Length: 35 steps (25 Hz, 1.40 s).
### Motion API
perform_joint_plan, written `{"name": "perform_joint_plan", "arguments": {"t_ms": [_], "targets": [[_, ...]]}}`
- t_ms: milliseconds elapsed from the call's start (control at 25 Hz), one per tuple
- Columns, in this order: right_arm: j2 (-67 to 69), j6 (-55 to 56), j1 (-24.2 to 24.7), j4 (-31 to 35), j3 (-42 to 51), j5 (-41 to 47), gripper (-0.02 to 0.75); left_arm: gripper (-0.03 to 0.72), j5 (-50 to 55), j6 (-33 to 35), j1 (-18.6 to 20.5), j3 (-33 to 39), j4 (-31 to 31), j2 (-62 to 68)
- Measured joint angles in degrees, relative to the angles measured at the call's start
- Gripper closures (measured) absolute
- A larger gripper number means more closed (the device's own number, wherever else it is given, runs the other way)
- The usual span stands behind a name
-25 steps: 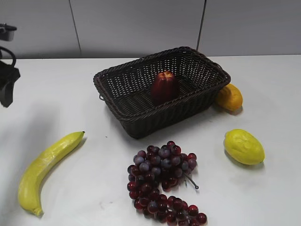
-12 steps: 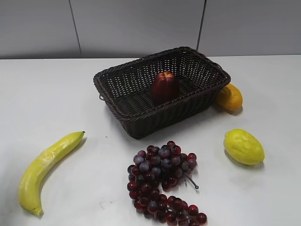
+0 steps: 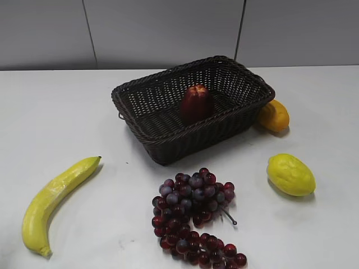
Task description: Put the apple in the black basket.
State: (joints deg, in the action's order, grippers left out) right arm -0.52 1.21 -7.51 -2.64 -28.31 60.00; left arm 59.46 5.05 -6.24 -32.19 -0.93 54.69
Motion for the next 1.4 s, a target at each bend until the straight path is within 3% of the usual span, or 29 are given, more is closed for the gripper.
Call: {"name": "perform_joint_plan", "arguments": {"t_ms": [360,960,1400], "targets": [[0.00,0.00,0.00,0.00,0.00,0.00,0.164,0.109,0.07,0.00,0.00,4.60,0.16,-18.72],[0.00,0.00,0.00,0.00,0.00,0.00,0.164,0.109,0.64,0.00,0.00,5.03,0.23,-47.53],[0.00,0.00,0.00,-0.04,0.00,-0.04,0.164,0.109,1.03,0.00,0.00,5.13,0.23,-53.56]]}}
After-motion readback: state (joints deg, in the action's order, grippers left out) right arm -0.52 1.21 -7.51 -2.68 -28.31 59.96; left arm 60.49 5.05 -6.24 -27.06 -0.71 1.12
